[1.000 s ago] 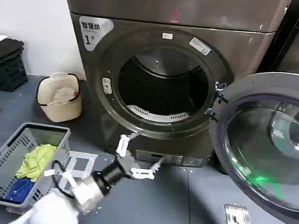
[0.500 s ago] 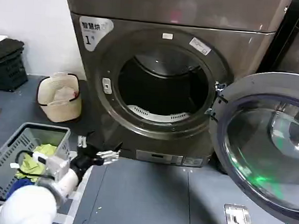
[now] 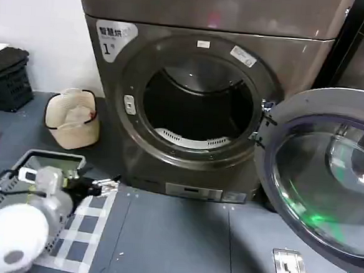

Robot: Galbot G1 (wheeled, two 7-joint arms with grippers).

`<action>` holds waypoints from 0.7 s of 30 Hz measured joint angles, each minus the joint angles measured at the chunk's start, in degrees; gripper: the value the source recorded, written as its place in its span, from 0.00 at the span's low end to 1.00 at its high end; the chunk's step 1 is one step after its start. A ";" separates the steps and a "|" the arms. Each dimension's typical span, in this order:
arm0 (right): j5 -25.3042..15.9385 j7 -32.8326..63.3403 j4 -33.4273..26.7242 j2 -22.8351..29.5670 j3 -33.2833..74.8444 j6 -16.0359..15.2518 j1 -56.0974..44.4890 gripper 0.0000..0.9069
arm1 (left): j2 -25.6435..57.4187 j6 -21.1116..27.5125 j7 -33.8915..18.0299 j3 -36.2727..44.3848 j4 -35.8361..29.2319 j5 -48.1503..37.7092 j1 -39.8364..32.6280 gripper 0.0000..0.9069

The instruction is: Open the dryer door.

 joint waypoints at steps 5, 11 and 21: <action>-0.03 -0.09 0.09 -0.34 -0.24 -0.02 0.20 1.00 | 3.21 0.18 -4.58 -2.03 3.17 -9.91 -1.28 1.00; -0.04 -0.11 0.76 -0.18 -0.94 -0.03 0.63 1.00 | 5.05 2.58 -8.00 -4.37 7.60 -19.36 -2.44 1.00; 0.19 -0.17 1.83 0.05 -1.03 -0.06 0.74 1.00 | 7.55 2.75 -11.26 -7.32 11.98 -30.93 -3.04 1.00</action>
